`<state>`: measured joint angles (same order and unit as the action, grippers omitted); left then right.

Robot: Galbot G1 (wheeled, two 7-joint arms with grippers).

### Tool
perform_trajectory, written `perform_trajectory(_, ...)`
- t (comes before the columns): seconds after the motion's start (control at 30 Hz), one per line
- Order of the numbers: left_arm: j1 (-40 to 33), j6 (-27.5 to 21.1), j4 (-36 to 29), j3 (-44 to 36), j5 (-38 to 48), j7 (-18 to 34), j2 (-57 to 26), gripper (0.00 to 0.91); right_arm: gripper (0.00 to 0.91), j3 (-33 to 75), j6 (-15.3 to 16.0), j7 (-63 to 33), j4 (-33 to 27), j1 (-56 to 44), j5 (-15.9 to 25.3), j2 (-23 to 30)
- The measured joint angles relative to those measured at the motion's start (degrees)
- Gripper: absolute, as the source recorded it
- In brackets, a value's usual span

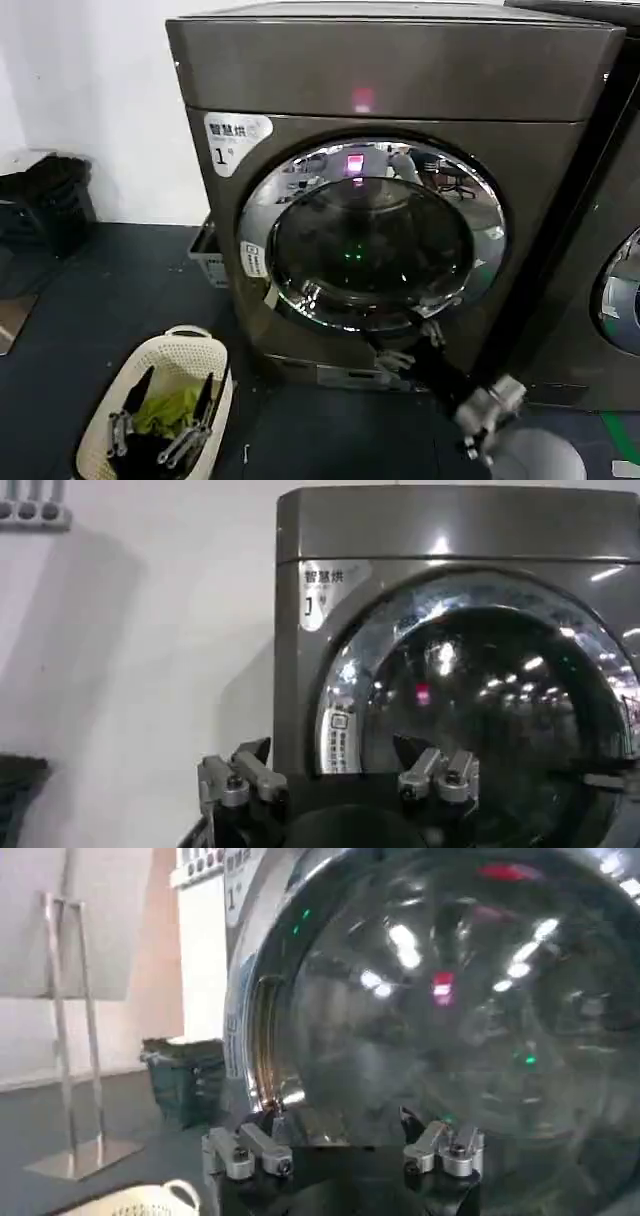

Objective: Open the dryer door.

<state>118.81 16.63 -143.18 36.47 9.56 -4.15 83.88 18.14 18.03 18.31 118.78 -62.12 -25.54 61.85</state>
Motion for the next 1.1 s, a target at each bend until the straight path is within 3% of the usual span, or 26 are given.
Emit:
perform_trajectory(0.47, 0.9, -1.7, -1.5, 0.8, 3.0, -0.1, 1.2, 0.907, 0.907, -15.9, -0.8, 1.3, -10.2, 19.3, 0.1, 2.4)
perform_trajectory(0.67, 1.0, -1.7, -1.4, 0.7, 3.1, -0.2, 1.2, 0.907, 0.907, -19.9, -2.6, 3.1, -15.8, 24.5, 2.3, 4.9)
perform_trajectory(1.1, 0.9, -2.0, -1.5, 1.0, 3.5, -0.5, 1.6, 0.907, 0.907, -24.9, -4.7, 5.0, -25.2, 32.1, 2.5, 9.6)
